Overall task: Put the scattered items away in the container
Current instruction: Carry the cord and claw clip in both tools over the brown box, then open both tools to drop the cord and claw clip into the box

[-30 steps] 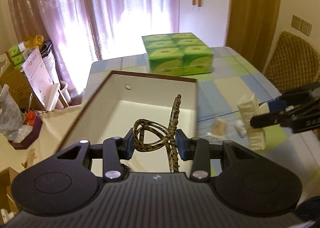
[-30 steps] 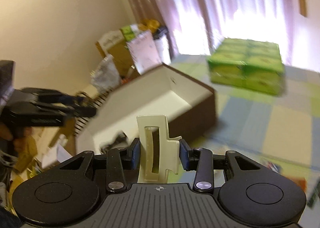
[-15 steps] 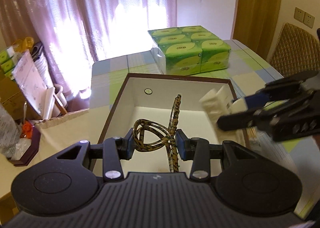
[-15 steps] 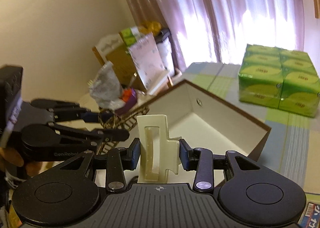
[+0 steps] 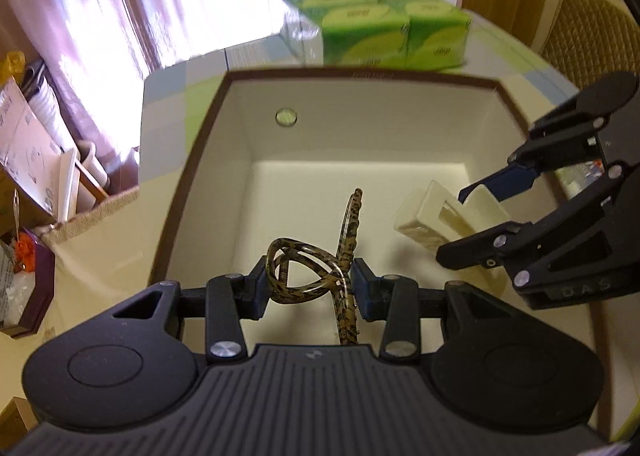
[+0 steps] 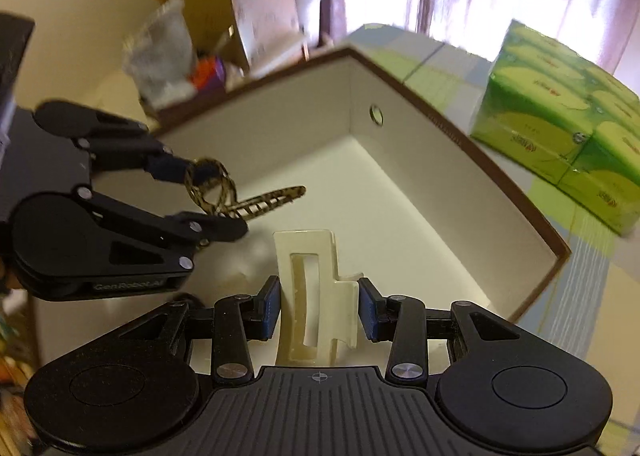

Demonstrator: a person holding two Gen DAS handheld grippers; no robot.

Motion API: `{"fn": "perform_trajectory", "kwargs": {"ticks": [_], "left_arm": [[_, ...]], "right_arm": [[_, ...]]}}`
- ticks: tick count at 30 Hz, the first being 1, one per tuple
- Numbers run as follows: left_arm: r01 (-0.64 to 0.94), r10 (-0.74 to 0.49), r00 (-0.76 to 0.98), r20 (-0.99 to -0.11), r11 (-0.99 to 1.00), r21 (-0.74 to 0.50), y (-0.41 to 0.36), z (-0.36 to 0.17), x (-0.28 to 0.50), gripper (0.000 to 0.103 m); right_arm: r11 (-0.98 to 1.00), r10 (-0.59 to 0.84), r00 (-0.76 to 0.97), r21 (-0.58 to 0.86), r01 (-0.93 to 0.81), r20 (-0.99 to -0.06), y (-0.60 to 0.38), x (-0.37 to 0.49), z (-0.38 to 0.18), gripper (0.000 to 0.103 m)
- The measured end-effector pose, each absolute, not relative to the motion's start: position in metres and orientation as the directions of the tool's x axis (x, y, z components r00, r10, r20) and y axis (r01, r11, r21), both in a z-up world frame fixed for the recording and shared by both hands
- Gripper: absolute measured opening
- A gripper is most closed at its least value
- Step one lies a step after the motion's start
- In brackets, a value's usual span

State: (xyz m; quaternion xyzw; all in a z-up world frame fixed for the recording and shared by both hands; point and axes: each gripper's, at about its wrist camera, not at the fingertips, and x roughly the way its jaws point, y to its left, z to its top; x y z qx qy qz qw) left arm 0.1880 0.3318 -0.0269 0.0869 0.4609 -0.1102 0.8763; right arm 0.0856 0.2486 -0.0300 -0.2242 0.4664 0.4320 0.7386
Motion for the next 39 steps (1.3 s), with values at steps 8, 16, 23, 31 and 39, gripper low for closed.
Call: {"fn": "perform_trajectory", "kwargs": {"ticks": [8, 16, 23, 31, 39], "left_arm": [[0.262, -0.085, 0.489, -0.868, 0.964, 0.052, 0.331, -0.052, 0.203, 0.036], [0.275, -0.053, 0.457, -0.888, 0.958, 0.084, 0.328, -0.072, 0.218, 0.036], [0.278, -0.04, 0.462, -0.886, 0.955, 0.102, 0.327, -0.072, 0.22, 0.043], [0.285, -0.051, 0.481, -0.875, 0.953, 0.102, 0.327, -0.056, 0.211, 0.057], [0.299, -0.054, 0.49, -0.87, 0.948, 0.11, 0.319, -0.041, 0.2, 0.071]], "right_arm": [[0.522, 0.317, 0.14, 0.049, -0.851, -0.938, 0.259, 0.097, -0.061, 0.043], [0.531, 0.285, 0.138, 0.036, -0.846, -0.949, 0.256, 0.101, -0.069, 0.043], [0.536, 0.278, 0.15, 0.024, -0.844, -0.949, 0.256, 0.1, -0.071, 0.043], [0.494, 0.342, 0.187, 0.007, -0.87, -0.921, 0.254, 0.088, -0.056, 0.089], [0.491, 0.368, 0.193, 0.014, -0.871, -0.91, 0.256, 0.082, -0.048, 0.091]]}}
